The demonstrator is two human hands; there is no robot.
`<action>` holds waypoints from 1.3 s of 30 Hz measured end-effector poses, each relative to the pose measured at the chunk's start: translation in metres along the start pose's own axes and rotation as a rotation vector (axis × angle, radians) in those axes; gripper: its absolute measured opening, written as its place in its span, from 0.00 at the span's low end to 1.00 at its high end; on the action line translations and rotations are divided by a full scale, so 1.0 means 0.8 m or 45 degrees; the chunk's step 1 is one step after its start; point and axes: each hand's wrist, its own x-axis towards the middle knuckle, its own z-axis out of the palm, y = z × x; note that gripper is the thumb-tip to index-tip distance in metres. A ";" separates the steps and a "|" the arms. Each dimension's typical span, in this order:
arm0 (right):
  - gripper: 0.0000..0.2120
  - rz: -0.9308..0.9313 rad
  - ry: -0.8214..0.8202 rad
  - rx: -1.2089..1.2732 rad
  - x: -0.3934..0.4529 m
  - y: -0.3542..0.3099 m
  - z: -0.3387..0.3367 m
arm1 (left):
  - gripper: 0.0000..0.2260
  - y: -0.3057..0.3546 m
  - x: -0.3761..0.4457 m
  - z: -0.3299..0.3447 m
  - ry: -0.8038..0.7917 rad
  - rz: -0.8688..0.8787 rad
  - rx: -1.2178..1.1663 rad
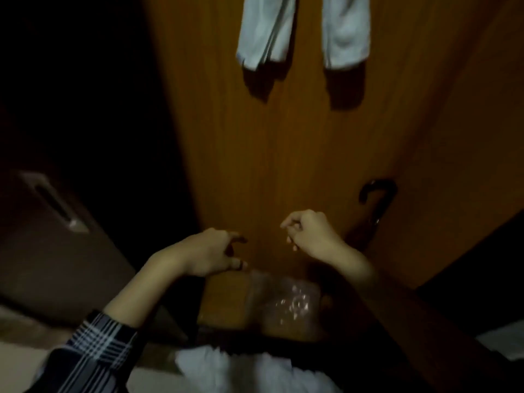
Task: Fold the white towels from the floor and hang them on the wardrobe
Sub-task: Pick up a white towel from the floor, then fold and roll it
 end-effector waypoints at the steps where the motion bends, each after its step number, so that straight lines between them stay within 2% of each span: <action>1: 0.09 0.046 -0.063 0.013 -0.014 0.016 0.028 | 0.28 -0.011 -0.010 0.030 -0.017 -0.025 -0.022; 8: 0.10 0.244 -0.417 0.006 -0.105 0.122 0.200 | 0.20 -0.091 -0.074 0.222 -0.143 -0.174 -0.356; 11: 0.09 0.330 -0.507 0.054 -0.142 0.160 0.273 | 0.20 -0.120 -0.093 0.297 -0.110 -0.270 -0.472; 14: 0.09 0.414 -0.489 0.135 -0.182 0.194 0.346 | 0.18 -0.154 -0.109 0.374 -0.025 -0.376 -0.655; 18: 0.10 0.451 -0.539 -0.002 -0.238 0.247 0.451 | 0.13 -0.196 -0.124 0.480 0.094 -0.500 -0.844; 22: 0.11 0.532 -0.622 -0.042 -0.273 0.300 0.545 | 0.10 -0.230 -0.123 0.581 0.159 -0.574 -0.945; 29: 0.10 0.585 -0.786 -0.090 -0.293 0.411 0.715 | 0.10 -0.287 -0.092 0.759 0.270 -0.781 -1.140; 33: 0.11 0.544 -0.944 -0.083 -0.306 0.467 0.817 | 0.11 -0.321 -0.067 0.867 0.277 -0.900 -1.217; 39: 0.15 0.689 -1.151 0.068 -0.334 0.529 0.944 | 0.08 -0.346 -0.051 0.991 0.226 -1.090 -1.321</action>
